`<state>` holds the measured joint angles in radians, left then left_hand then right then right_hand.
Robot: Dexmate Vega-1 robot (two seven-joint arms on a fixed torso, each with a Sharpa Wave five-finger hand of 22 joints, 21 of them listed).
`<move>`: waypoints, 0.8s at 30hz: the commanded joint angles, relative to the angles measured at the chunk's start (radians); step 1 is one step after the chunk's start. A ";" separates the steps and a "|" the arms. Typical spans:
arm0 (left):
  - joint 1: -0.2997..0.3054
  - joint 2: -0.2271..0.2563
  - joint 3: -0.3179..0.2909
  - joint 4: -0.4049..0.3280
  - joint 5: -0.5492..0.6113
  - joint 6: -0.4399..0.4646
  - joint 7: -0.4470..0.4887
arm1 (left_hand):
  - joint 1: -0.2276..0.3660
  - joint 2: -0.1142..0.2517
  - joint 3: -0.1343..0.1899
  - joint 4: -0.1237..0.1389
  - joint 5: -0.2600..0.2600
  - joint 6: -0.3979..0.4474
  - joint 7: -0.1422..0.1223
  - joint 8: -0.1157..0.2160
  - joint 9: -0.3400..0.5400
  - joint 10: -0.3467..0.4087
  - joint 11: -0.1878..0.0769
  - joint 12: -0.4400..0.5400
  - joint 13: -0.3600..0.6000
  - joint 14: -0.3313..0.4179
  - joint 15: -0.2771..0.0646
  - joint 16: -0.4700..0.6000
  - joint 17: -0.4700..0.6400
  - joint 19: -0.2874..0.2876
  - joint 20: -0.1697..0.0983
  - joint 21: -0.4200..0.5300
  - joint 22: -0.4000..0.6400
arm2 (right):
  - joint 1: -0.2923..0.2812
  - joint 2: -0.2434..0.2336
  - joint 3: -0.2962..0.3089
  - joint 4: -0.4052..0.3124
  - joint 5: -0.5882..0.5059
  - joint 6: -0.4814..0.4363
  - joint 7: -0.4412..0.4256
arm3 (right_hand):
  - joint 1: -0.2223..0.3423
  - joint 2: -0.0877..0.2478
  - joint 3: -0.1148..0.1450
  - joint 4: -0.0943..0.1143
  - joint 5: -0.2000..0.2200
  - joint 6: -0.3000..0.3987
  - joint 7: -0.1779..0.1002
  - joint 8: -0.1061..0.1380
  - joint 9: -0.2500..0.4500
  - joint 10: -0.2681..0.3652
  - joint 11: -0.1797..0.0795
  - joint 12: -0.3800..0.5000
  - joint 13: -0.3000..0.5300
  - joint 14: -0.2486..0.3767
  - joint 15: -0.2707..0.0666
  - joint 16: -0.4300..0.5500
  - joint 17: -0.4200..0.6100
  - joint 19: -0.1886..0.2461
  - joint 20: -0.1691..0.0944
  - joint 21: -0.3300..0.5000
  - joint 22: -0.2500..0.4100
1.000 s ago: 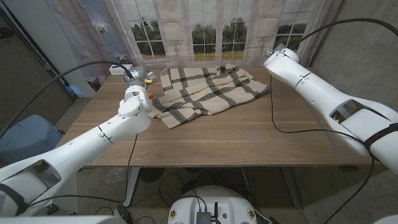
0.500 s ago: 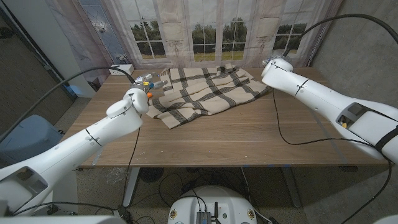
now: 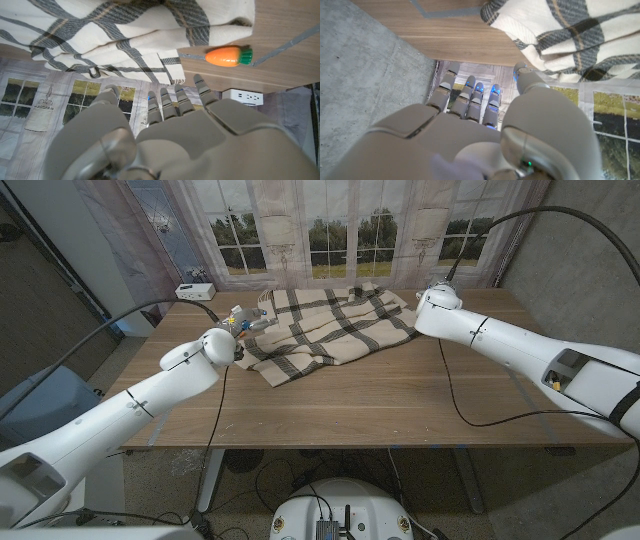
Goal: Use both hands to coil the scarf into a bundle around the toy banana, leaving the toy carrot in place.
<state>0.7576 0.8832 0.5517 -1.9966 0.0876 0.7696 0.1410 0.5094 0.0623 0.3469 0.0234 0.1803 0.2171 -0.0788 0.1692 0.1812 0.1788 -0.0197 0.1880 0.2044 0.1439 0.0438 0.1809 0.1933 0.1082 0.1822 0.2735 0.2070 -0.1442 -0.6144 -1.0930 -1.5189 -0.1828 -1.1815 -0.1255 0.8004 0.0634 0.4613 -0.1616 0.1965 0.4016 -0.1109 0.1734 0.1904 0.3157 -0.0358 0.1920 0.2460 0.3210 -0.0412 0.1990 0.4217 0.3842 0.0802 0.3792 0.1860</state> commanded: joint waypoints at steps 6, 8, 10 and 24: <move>-0.017 0.027 0.014 0.068 -0.147 -0.156 -0.103 | -0.020 0.006 -0.004 0.008 -0.002 -0.009 0.007 0.005 0.002 -0.010 0.010 0.002 -0.001 -0.015 0.008 0.002 0.001 -0.012 0.008 -0.004 0.002 | 0.057 0.015 -0.207 0.024 -0.086 -0.081 0.102 | 0.050 -0.032 0.018 -0.021 0.015 -0.044 -0.012 0.001 0.002 -0.035 -0.009 -0.003 -0.004 -0.039 -0.083 -0.016 -0.019 0.011 -0.019 -0.003 -0.002; -0.023 0.029 0.021 0.074 -0.151 -0.169 -0.116 | -0.022 0.007 -0.004 0.008 -0.002 -0.011 0.008 0.005 0.002 -0.012 0.010 0.002 -0.001 -0.018 0.012 0.002 0.001 -0.013 0.009 -0.005 0.002 | 0.057 0.017 -0.215 0.029 -0.086 -0.077 0.110 | 0.059 -0.042 0.021 -0.021 0.017 -0.055 -0.013 0.002 0.002 -0.043 -0.010 -0.003 -0.006 -0.065 -0.080 -0.023 -0.026 0.014 -0.026 -0.004 -0.002; -0.028 0.029 0.027 0.082 -0.154 -0.186 -0.125 | -0.024 0.007 -0.004 0.008 -0.002 -0.015 0.008 0.005 0.002 -0.015 0.010 0.002 -0.001 -0.024 0.010 0.000 0.000 -0.014 0.009 -0.006 0.002 | 0.058 0.023 -0.224 0.039 -0.088 -0.079 0.117 | 0.074 -0.056 0.026 -0.020 0.021 -0.076 -0.018 0.003 0.002 -0.076 -0.022 -0.007 -0.009 -0.093 -0.084 -0.025 -0.039 0.014 -0.031 -0.007 -0.002; -0.094 0.011 0.088 0.132 -0.154 -0.225 -0.224 | -0.038 0.011 -0.003 0.002 0.000 0.002 0.000 0.018 0.000 -0.010 0.003 0.015 -0.004 -0.034 0.006 0.004 -0.004 -0.087 0.028 -0.035 0.002 | 0.084 0.080 -0.325 0.152 -0.121 -0.051 0.176 | 0.130 -0.078 0.049 -0.023 0.035 -0.154 -0.036 0.001 0.001 -0.142 -0.045 -0.007 -0.016 -0.124 -0.078 -0.018 -0.069 0.009 -0.040 -0.019 -0.003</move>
<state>0.7134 0.9039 0.5965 -1.9079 -0.0501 0.5943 0.0146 0.4778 0.0754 0.3428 0.0276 0.1803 0.2069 -0.0751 0.1782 0.1813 0.1594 -0.0176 0.1928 0.1998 0.1103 0.0486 0.1810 0.1906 0.0227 0.2071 0.2398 0.2069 -0.0875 -0.5821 -1.3238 -1.4592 -0.2755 -1.2489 -0.0001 0.9095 -0.0119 0.4998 -0.1835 0.2253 0.2609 -0.1468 0.1735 0.1906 0.1885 -0.0770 0.1846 0.2285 0.2066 -0.0376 0.1738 0.3549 0.3947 0.0480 0.3646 0.1811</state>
